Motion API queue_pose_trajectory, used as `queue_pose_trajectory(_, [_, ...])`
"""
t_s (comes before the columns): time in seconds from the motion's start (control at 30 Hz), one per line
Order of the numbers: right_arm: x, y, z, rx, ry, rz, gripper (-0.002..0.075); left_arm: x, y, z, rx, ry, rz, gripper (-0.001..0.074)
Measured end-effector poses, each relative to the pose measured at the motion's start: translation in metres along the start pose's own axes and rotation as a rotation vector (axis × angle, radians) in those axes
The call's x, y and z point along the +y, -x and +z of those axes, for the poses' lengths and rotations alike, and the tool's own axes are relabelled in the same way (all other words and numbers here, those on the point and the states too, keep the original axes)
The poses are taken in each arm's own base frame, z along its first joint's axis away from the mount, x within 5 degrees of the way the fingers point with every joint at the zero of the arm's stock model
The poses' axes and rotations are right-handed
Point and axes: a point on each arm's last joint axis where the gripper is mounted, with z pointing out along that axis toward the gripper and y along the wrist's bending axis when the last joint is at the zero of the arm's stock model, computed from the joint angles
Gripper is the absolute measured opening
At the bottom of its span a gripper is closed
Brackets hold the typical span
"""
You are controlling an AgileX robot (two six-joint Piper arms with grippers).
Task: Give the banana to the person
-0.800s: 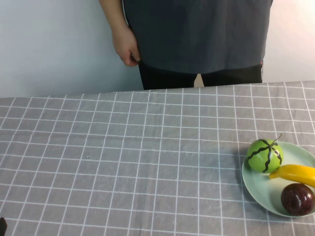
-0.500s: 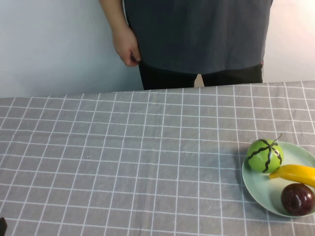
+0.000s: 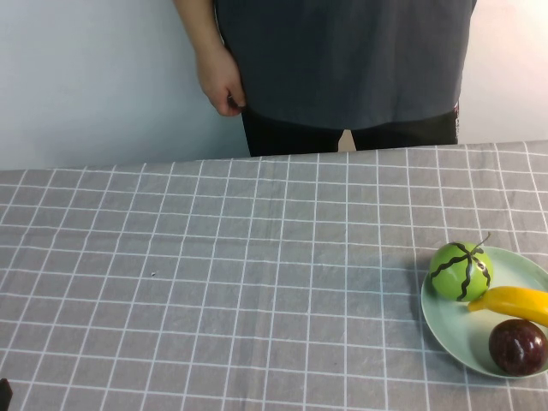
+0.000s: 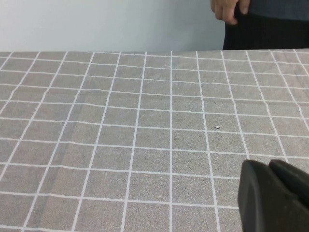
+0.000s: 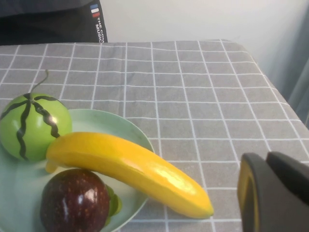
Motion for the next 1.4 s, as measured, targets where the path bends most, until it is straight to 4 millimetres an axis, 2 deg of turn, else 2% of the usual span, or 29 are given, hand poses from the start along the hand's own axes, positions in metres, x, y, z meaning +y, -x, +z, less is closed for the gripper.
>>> queue_pose_trajectory(0.23, [-0.001,0.001,0.0,-0.018,-0.008,-0.021,-0.0006,0.0,0.0,0.0,0.0,0.0,0.0,-0.0005])
queue_pose_trajectory(0.53, [0.009,0.019,-0.002,-0.192,0.143,0.406,-0.0006,0.0,0.0,0.0,0.0,0.0,0.0,-0.0004])
queue_pose_trajectory(0.67, [0.01,0.023,-0.003,-0.237,0.178,0.528,-0.0006,0.0,0.0,0.0,0.0,0.0,0.0,-0.0004])
queue_pose_trajectory(0.8, [0.01,0.024,-0.004,-0.232,0.201,0.632,-0.0006,0.0,0.0,0.0,0.0,0.0,0.0,-0.0005])
queue_pose_trajectory(0.9, [0.014,0.024,-0.005,-0.16,0.228,0.714,-0.0006,0.0,0.0,0.0,0.0,0.0,0.0,-0.0005])
queue_pose_trajectory(0.97, [0.016,0.033,-0.012,-0.11,0.251,0.693,-0.0006,0.0,0.0,0.0,0.0,0.0,0.0,-0.0005])
queue_pose_trajectory(1.07, [0.019,0.063,-0.027,-0.039,0.281,0.587,-0.0006,0.0,0.0,0.0,0.0,0.0,0.0,-0.0005])
queue_pose_trajectory(1.17, [0.022,0.091,-0.034,0.123,0.287,0.436,-0.0006,0.0,0.0,0.0,0.0,0.0,0.0,-0.0005])
queue_pose_trajectory(1.3, [0.022,0.119,-0.029,0.432,0.263,0.232,-0.0006,0.0,0.0,0.0,0.0,0.0,0.0,-0.0005])
queue_pose_trajectory(1.4, [0.019,0.138,-0.02,0.578,0.241,0.112,-0.0006,0.0,0.0,0.0,0.0,0.0,0.0,-0.0005])
